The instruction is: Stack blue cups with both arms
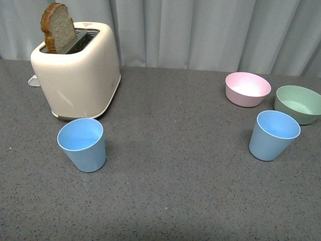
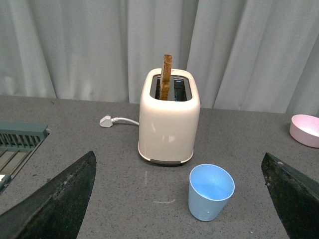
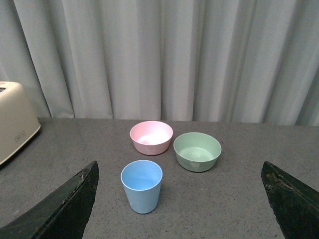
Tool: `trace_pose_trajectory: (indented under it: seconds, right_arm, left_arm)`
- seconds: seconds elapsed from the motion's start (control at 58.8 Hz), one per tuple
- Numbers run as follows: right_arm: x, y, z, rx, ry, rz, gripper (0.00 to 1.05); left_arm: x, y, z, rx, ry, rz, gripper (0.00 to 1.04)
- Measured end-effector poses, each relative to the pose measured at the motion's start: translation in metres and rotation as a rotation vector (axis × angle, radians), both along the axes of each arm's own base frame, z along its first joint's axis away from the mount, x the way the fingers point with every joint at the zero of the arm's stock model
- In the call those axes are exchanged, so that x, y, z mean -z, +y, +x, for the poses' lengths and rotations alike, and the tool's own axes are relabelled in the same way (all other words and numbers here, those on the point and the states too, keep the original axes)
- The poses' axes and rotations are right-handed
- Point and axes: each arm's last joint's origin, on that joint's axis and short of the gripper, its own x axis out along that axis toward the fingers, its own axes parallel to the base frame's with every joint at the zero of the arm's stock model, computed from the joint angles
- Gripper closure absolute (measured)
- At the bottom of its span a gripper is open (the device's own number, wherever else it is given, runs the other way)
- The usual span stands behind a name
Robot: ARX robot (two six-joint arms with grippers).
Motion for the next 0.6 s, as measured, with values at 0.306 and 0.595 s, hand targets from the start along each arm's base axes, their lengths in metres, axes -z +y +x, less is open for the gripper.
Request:
trace_pose_trajectory:
  seconds: [0.306,0.595]
  right_arm:
    - [0.0000,0.0000,0.0000,0.000,0.000,0.000,0.10]
    - [0.0000,0.0000,0.0000,0.000,0.000,0.000,0.10]
  left_arm:
    - [0.0000,0.0000,0.0000,0.000,0.000,0.000,0.07]
    - [0.0000,0.0000,0.0000,0.000,0.000,0.000,0.07]
